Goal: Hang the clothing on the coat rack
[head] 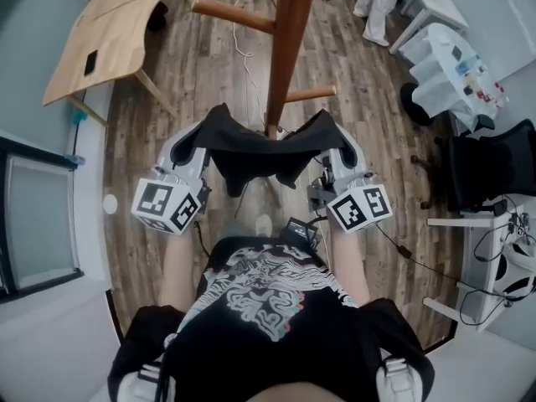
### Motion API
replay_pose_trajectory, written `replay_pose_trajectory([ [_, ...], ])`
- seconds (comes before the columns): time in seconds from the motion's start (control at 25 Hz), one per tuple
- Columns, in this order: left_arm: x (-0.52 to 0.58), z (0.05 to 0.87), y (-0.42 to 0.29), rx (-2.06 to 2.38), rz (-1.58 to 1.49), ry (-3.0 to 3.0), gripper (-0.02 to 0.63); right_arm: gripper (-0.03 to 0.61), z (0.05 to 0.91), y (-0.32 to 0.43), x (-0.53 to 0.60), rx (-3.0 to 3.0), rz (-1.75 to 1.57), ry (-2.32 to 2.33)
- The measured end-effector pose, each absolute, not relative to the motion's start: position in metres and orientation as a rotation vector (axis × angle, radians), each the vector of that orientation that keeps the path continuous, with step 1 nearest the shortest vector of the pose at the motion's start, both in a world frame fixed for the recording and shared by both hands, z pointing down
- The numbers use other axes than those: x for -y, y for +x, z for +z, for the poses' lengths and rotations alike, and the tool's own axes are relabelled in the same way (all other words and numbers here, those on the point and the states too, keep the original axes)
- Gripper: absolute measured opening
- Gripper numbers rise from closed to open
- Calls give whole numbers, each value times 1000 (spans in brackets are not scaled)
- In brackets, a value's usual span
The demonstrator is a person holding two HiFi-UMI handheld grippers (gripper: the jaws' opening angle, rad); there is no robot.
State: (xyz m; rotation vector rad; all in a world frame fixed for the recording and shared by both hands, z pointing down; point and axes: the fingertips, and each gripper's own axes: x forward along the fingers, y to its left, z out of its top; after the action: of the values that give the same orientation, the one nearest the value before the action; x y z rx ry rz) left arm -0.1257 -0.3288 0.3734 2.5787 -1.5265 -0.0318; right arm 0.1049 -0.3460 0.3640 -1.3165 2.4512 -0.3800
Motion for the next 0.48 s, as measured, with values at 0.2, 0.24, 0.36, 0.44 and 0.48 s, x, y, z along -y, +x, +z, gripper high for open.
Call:
replay_pose_trajectory([
  [0.2, 344, 379, -130, 1541, -10, 2568, -2, 11, 372, 95, 365, -2486, -393, -1280],
  [0.24, 346, 380, -130, 1541, -8, 2564, -2, 11, 375, 95, 368, -2490, -401, -1281],
  [0.36, 354, 383, -132, 1537, -3, 2557, -2, 11, 380, 90, 377, -2511, -419, -1280],
  [0.44, 359, 385, -130, 1533, -5, 2553, -2, 11, 383, 89, 381, -2521, -427, -1282],
  [0.48, 361, 387, -129, 1529, -4, 2551, -2, 11, 385, 90, 382, -2525, -430, -1285],
])
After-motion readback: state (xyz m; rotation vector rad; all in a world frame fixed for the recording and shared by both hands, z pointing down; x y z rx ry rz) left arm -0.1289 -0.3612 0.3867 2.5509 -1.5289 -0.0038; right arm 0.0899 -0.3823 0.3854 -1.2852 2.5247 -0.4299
